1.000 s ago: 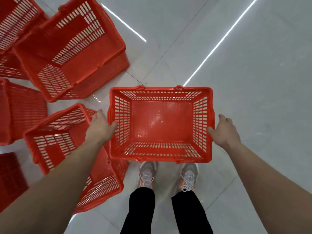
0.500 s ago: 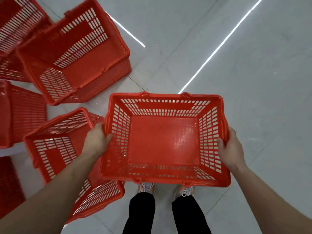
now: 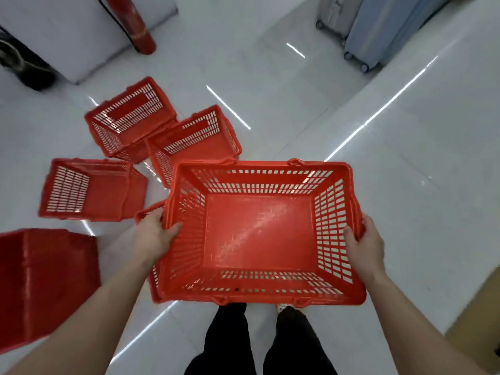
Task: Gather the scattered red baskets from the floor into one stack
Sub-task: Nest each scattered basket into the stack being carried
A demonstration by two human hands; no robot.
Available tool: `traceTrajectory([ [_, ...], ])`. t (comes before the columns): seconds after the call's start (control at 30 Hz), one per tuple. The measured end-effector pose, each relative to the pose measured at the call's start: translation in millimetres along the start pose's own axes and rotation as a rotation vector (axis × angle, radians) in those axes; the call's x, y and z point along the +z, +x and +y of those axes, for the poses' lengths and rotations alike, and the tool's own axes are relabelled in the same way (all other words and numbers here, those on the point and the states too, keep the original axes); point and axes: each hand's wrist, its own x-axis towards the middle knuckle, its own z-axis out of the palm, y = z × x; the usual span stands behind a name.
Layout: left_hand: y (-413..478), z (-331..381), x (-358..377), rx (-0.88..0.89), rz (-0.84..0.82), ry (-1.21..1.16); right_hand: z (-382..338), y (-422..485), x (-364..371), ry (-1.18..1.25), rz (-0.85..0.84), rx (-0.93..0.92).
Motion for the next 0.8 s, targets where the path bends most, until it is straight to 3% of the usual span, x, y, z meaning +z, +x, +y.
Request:
traceTrajectory([
  [0.33,-233,-12,-116,-0.282,0.382,-0.046,-114,-75,-35,0.043,-0.241,-0.309],
  [0.63,-418,-109,-135,-0.682,0.644,-0.274,-202,-187,52,-0.076,-0.534,-0.675],
  [0.8,-498,-172,-149,-0.784,0.790,-0.404,-240,-278,118,-0.124,-0.644,-0.807],
])
